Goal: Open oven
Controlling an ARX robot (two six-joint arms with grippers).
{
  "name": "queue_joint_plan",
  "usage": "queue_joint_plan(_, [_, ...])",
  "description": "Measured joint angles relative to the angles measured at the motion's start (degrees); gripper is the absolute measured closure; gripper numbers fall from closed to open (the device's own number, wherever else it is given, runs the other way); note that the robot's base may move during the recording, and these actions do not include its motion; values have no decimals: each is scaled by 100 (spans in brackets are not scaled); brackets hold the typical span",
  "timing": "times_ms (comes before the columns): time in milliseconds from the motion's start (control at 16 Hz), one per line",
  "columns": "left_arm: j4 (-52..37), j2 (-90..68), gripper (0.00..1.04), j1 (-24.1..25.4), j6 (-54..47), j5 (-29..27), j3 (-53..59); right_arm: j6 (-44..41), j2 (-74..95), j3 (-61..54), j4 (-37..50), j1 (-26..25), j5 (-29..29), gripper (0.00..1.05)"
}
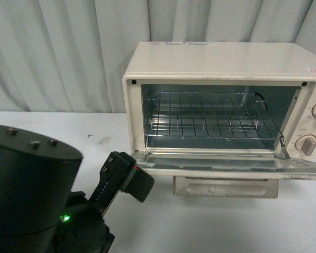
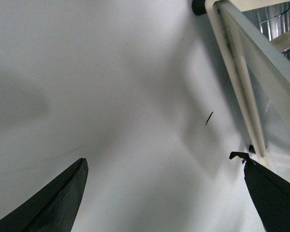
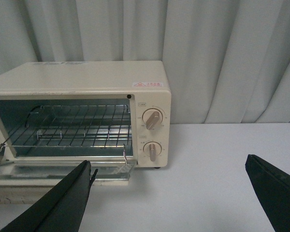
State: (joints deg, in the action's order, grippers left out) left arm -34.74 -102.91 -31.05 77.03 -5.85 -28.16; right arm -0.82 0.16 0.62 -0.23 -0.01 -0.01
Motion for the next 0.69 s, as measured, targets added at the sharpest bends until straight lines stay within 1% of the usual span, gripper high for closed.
queue_joint_plan(188, [177,588,7,245,-424,332,402,0,0,0,0,0,2,6])
queue_joint_plan(312, [326,1008,7,407,-673,367,590,0,0,0,0,0,2,6])
queue_joint_plan(500, [892,2221,7,1110,-1294,319,1010,0,0,0,0,0,2,6])
queue_joint_plan(688, [1375,3331,7,1740,-1620,214,1113,0,0,0,0,0,2,6])
